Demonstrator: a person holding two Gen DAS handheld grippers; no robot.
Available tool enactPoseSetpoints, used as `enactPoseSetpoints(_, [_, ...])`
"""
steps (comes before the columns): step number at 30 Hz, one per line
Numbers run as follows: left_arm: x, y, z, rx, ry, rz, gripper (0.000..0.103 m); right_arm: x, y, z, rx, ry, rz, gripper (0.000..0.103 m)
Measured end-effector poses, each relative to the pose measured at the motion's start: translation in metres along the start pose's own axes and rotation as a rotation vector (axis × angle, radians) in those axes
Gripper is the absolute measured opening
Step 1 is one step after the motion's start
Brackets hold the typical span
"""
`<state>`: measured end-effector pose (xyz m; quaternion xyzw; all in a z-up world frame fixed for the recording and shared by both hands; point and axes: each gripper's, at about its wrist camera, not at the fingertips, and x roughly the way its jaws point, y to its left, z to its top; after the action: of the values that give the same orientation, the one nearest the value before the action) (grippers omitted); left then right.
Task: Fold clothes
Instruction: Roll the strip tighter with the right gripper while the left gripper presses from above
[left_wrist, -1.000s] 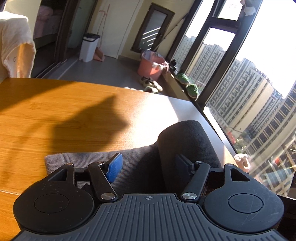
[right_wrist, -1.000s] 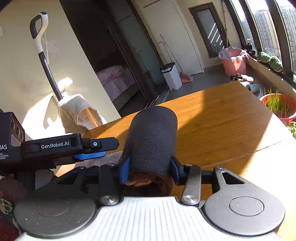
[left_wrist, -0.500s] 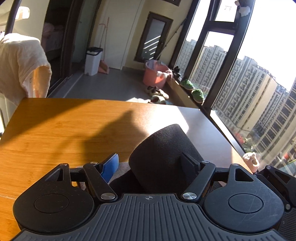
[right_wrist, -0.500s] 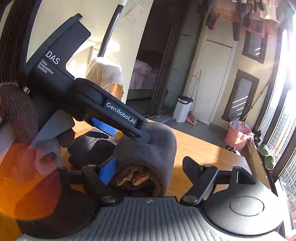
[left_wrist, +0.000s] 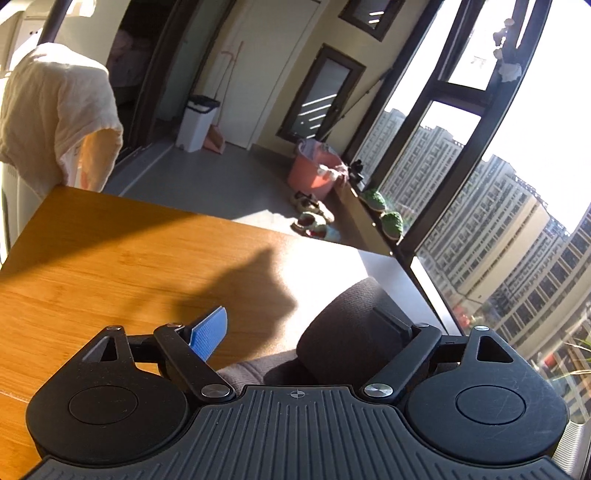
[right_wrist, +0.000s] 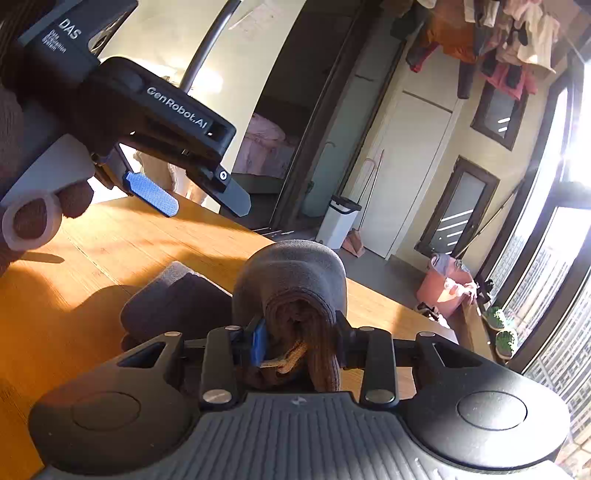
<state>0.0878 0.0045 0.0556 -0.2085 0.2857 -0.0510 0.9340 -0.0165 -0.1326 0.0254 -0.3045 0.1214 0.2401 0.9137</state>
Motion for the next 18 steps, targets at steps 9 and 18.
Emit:
enactPoseSetpoints(9, [-0.008,-0.011,-0.019,0.081,0.04,0.046,0.096,-0.02,0.085,0.002,-0.294,-0.079,0.06,0.054])
enactPoseSetpoints(18, [-0.011,0.033,-0.041,0.05,0.049,0.102,0.098,0.015,-0.051,-0.022,0.685,0.044,0.446,0.076])
